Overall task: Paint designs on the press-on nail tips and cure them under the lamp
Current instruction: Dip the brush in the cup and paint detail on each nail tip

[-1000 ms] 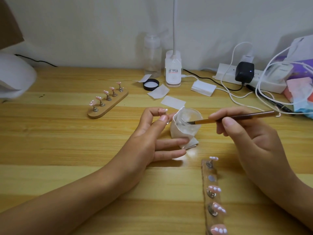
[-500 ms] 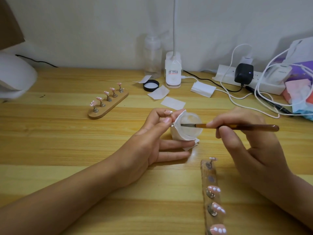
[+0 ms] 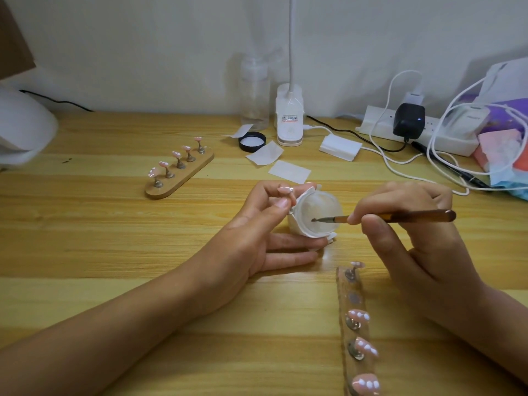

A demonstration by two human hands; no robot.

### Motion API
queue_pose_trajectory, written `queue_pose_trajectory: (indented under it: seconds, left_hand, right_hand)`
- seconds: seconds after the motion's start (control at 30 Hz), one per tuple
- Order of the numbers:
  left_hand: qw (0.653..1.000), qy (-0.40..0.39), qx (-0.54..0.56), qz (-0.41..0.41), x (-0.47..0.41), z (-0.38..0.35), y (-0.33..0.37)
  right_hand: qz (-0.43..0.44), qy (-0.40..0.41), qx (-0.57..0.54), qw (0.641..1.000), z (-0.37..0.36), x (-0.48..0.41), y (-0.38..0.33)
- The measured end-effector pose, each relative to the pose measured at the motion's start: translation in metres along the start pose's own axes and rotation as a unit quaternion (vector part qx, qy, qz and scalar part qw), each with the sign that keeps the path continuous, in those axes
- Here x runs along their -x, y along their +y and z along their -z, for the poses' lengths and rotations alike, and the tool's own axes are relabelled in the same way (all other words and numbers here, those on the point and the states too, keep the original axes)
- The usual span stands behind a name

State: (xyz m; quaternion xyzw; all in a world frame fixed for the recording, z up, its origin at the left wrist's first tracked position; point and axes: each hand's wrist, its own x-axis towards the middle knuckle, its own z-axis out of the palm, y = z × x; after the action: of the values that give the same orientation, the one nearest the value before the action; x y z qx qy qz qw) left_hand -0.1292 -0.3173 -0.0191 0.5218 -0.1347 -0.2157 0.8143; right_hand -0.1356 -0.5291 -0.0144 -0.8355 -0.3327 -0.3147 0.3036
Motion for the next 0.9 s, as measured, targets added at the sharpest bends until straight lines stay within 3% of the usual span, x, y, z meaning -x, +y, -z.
queue_pose_trajectory:
  seconds: [0.27, 0.63, 0.7, 0.9]
  left_hand:
    - [0.998, 0.016, 0.063, 0.019, -0.001, 0.004, 0.0]
    - [0.989, 0.027, 0.128, 0.063, -0.005, 0.007, 0.005]
    - [0.988, 0.028, 0.135, 0.064, -0.006, 0.008, 0.006]
    - [0.988, 0.035, 0.132, 0.067, -0.006, 0.006, 0.006]
  right_hand:
    - [-0.006, 0.042, -0.138, 0.99, 0.006, 0.002, 0.007]
    - [-0.081, 0.093, -0.26, 0.958, 0.007, -0.002, 0.017]
    - [-0.121, 0.123, -0.306, 0.936, 0.007, -0.004, 0.022]
    - [-0.272, 0.184, -0.46, 0.825, 0.009, -0.006, 0.038]
